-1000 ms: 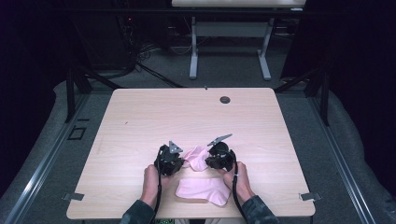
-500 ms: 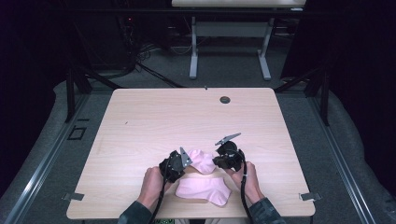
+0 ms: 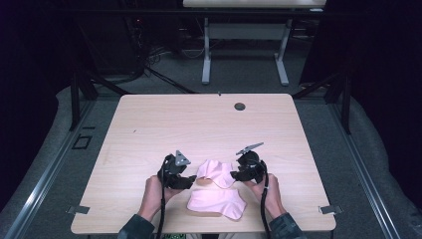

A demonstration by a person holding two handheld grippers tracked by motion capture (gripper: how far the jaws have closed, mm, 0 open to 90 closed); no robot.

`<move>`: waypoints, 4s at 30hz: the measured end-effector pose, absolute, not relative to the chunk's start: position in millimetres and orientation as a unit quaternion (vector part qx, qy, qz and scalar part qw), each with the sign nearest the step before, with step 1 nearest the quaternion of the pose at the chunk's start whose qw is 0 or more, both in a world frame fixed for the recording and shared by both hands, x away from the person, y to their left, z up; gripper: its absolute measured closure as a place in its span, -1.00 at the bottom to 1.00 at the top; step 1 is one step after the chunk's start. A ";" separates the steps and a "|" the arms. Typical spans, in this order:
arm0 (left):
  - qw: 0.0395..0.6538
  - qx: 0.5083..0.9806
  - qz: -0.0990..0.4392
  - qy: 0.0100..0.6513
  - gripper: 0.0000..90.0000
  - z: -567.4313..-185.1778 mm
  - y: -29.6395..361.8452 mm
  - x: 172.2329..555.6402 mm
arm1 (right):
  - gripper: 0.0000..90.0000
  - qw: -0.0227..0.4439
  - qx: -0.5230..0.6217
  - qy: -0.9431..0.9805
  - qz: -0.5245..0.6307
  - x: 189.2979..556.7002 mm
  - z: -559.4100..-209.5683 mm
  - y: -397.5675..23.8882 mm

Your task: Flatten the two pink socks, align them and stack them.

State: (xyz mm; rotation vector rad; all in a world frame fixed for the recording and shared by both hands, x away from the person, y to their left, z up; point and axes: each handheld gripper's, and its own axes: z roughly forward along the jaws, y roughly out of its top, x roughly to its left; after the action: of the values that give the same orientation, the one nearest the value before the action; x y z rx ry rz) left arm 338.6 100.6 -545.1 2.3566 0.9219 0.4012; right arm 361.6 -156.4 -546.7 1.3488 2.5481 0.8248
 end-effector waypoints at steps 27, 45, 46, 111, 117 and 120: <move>0.222 0.907 0.190 0.302 0.44 -555.9 90.8 326.3 | 0.74 0.084 0.442 0.864 0.226 363.6 -552.2 -160.8; 0.250 0.871 0.140 0.399 0.20 -553.9 94.5 366.7 | 0.42 0.066 0.460 0.854 0.234 372.6 -554.6 -156.8; 0.245 0.875 0.143 0.393 0.20 -555.9 91.9 366.8 | 0.42 0.066 0.460 0.854 0.234 372.6 -554.6 -156.8; 0.375 0.847 0.020 0.376 0.99 -513.1 126.4 286.4 | 0.85 0.023 0.429 0.863 0.267 297.1 -509.6 -178.8; 0.352 0.858 0.007 0.375 0.99 -530.9 117.9 287.3 | 0.85 0.005 0.429 0.867 0.254 293.9 -530.4 -172.9; 0.327 0.868 0.011 0.373 0.99 -541.2 115.3 287.5 | 0.85 0.005 0.427 0.870 0.245 293.8 -537.4 -170.3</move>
State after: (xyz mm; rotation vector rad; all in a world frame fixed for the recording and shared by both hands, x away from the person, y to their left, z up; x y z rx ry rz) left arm 287.5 115.3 -541.2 2.2744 0.9784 0.0300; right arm 293.8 -170.3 -537.4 1.3364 2.7262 0.7681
